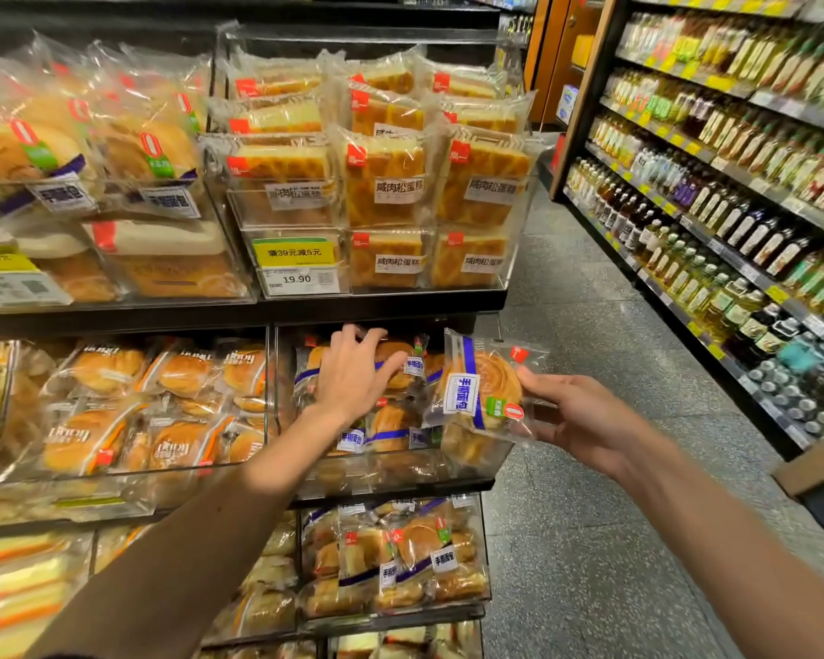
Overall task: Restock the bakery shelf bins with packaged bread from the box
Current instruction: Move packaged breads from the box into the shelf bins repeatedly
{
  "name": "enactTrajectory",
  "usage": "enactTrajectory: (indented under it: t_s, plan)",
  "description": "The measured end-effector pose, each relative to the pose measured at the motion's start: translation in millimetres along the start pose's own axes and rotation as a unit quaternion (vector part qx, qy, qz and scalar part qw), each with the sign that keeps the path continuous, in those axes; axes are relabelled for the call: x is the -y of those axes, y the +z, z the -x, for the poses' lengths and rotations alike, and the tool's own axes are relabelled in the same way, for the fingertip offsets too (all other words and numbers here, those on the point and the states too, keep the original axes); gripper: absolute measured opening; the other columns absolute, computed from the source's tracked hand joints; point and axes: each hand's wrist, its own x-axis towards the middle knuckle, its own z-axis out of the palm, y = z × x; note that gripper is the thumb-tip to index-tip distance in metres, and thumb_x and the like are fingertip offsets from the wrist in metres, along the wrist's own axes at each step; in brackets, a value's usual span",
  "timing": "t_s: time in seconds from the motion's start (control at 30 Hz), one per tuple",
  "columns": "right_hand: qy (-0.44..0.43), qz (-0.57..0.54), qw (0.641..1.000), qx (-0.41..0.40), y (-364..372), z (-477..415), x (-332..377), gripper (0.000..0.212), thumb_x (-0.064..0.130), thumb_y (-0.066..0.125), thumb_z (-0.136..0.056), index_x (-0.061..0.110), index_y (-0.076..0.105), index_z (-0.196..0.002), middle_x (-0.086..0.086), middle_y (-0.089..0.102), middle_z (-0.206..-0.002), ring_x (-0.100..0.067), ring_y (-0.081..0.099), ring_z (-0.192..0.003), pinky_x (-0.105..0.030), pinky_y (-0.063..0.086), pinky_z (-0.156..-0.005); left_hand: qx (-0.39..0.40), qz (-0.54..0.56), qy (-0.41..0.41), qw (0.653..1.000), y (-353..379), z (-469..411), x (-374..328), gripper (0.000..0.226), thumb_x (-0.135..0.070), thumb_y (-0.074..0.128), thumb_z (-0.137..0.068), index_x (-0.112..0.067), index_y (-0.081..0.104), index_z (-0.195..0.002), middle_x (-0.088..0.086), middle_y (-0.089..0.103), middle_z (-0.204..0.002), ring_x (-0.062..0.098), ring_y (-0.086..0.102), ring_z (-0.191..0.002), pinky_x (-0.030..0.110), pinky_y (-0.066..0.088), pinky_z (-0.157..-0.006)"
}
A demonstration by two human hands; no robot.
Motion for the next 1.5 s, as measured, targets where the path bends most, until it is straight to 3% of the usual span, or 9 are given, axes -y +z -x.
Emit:
enactTrajectory:
  t_s: [0.23, 0.37, 0.47, 0.7, 0.9, 1.0, 1.23, 1.37, 1.5]
  plan:
    - [0.039, -0.053, 0.997, 0.026, 20, -8, -8, 0.020, 0.026, 0.071, -0.075, 0.008, 0.076, -0.083, -0.006, 0.074, -0.082, -0.015, 0.070, -0.070, -0.029, 0.061, -0.058, 0.274, 0.414, -0.073, 0.865, -46, 40, -40, 0.026, -0.029, 0.043, -0.105, -0.022, 0.056, -0.127, -0.003, 0.068, -0.117, -0.004, 0.063, -0.093, 0.009, 0.049, -0.074]
    - [0.068, -0.111, 0.991, 0.020, 38, -10, -6, 0.030, 0.022, 0.072, -0.070, 0.003, 0.069, -0.094, -0.012, 0.075, -0.082, -0.019, 0.071, -0.068, -0.035, 0.062, -0.056, 0.392, 0.598, -0.131, 0.687, -61, 53, -34, 0.036, -0.036, 0.055, -0.095, -0.016, 0.060, -0.125, 0.008, 0.071, -0.120, 0.020, 0.067, -0.110, 0.041, 0.050, -0.104]
    - [0.085, -0.152, 0.985, 0.014, 51, -8, -5, 0.015, 0.016, 0.066, -0.087, 0.002, 0.066, -0.093, -0.017, 0.074, -0.077, -0.024, 0.073, -0.063, -0.038, 0.062, -0.056, 0.421, 0.652, -0.147, 0.613, -55, 52, -21, 0.061, -0.046, 0.066, -0.083, -0.016, 0.056, -0.135, 0.020, 0.061, -0.133, 0.031, 0.063, -0.113, 0.052, 0.043, -0.109]
    - [0.070, -0.154, 0.985, 0.026, 50, -9, -10, 0.020, 0.021, 0.057, -0.098, 0.004, 0.062, -0.107, -0.018, 0.068, -0.106, -0.037, 0.073, -0.083, -0.054, 0.061, -0.065, 0.343, 0.591, -0.239, 0.690, -68, 53, 14, 0.040, -0.042, 0.059, -0.092, -0.011, 0.063, -0.118, 0.014, 0.071, -0.095, 0.031, 0.065, -0.090, 0.056, 0.054, -0.090]
    - [0.067, -0.090, 0.994, -0.019, 61, -14, -19, 0.027, 0.013, 0.043, -0.090, 0.015, 0.051, -0.065, 0.000, 0.041, -0.055, -0.019, 0.051, -0.052, -0.046, 0.058, -0.065, 0.357, 0.641, -0.248, 0.632, -83, 62, 32, 0.064, -0.035, 0.067, -0.076, -0.008, 0.056, -0.133, 0.024, 0.061, -0.115, 0.034, 0.065, -0.088, 0.040, 0.059, -0.064]
    - [0.038, 0.007, 0.998, -0.048, 81, -11, -19, 0.026, 0.016, 0.039, -0.093, 0.014, 0.056, -0.074, -0.002, 0.054, -0.053, -0.014, 0.055, -0.042, -0.027, 0.049, -0.051, 0.404, 0.654, -0.238, 0.594, -86, 68, 25, 0.058, -0.036, 0.069, -0.074, -0.008, 0.060, -0.124, 0.020, 0.065, -0.112, 0.032, 0.067, -0.084, 0.035, 0.057, -0.058]
    - [-0.134, 0.326, 0.917, -0.187, 104, -25, -23, 0.037, 0.046, 0.042, -0.103, 0.013, 0.051, -0.090, -0.007, 0.061, -0.092, -0.025, 0.056, -0.090, -0.036, 0.042, -0.082, 0.458, 0.665, -0.215, 0.550, -70, 65, 16, 0.081, -0.048, 0.073, -0.081, -0.009, 0.044, -0.146, 0.020, 0.059, -0.123, 0.030, 0.064, -0.098, 0.039, 0.059, -0.067]
    - [-0.116, 0.381, 0.911, -0.108, 100, -25, -31, 0.063, 0.073, 0.045, -0.089, 0.015, 0.060, -0.107, 0.000, 0.065, -0.095, -0.018, 0.061, -0.088, -0.034, 0.046, -0.079, 0.456, 0.663, -0.213, 0.554, -64, 66, 18, 0.068, -0.047, 0.067, -0.086, -0.005, 0.052, -0.138, 0.020, 0.058, -0.119, 0.029, 0.062, -0.097, 0.037, 0.057, -0.072]
    - [-0.098, 0.378, 0.920, -0.037, 89, -37, -37, 0.069, 0.062, 0.076, -0.074, 0.016, 0.057, -0.122, 0.003, 0.068, -0.107, -0.010, 0.064, -0.093, -0.029, 0.053, -0.083, 0.421, 0.662, -0.248, 0.569, -61, 69, 27, 0.055, -0.043, 0.070, -0.082, -0.006, 0.062, -0.122, 0.019, 0.064, -0.100, 0.036, 0.062, -0.095, 0.038, 0.057, -0.067]
